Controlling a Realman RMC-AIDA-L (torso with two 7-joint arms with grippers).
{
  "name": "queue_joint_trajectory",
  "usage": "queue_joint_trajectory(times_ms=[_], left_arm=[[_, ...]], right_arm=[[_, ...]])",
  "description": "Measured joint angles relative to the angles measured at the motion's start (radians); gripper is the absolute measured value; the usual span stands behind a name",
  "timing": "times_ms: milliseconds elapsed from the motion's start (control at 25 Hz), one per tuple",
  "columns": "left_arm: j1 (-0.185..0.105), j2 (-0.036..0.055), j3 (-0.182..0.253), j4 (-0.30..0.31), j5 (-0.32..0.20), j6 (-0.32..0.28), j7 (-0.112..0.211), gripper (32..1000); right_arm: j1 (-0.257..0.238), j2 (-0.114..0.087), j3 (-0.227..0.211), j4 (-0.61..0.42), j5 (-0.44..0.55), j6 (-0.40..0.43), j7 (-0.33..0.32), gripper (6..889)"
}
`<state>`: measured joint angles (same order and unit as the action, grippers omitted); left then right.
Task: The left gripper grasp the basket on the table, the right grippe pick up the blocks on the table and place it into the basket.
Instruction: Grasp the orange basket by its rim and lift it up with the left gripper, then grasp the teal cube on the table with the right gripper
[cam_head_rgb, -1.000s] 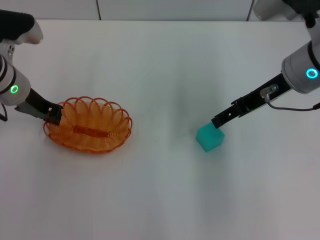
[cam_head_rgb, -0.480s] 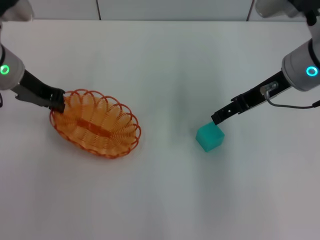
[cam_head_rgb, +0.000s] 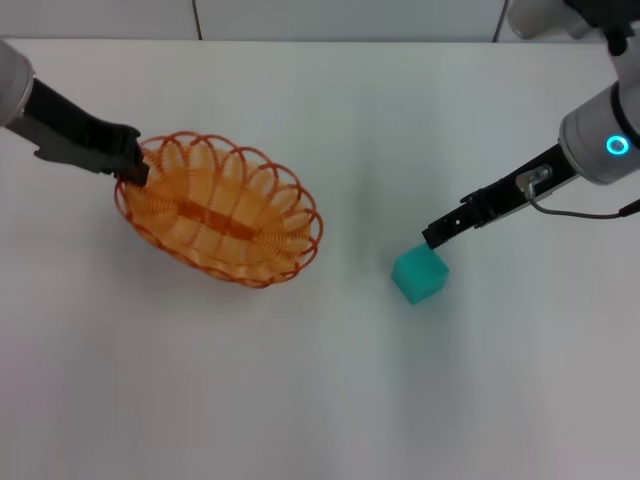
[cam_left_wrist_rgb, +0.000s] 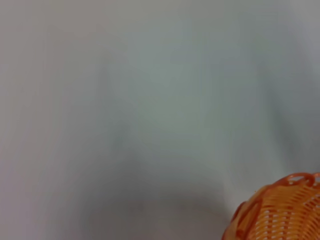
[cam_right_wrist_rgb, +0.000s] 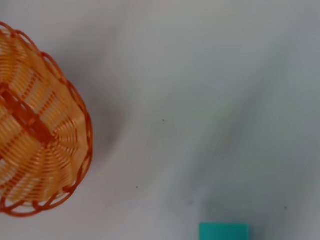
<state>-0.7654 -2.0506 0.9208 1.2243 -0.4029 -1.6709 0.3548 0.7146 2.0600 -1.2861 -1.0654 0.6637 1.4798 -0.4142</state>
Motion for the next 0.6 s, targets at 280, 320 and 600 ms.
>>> queue_joint_trajectory(times_ms=[280, 320, 600], left_arm=[[0.029, -0.0035, 0.047, 0.108, -0.123, -0.076, -0.083, 71], [0.035, -0.0034, 0.062, 0.122, -0.138, -0.078, -0.097, 71], [0.039, -0.0049, 0.075, 0.146, -0.167, -0.089, -0.105, 71]], right_arm=[[0.014, -0.001, -0.006, 0.063, -0.001, -0.031, -0.011, 860], [0.015, -0.001, -0.008, 0.073, -0.002, -0.037, -0.012, 860], [0.051, -0.001, -0.014, 0.185, -0.007, -0.106, -0.034, 860]])
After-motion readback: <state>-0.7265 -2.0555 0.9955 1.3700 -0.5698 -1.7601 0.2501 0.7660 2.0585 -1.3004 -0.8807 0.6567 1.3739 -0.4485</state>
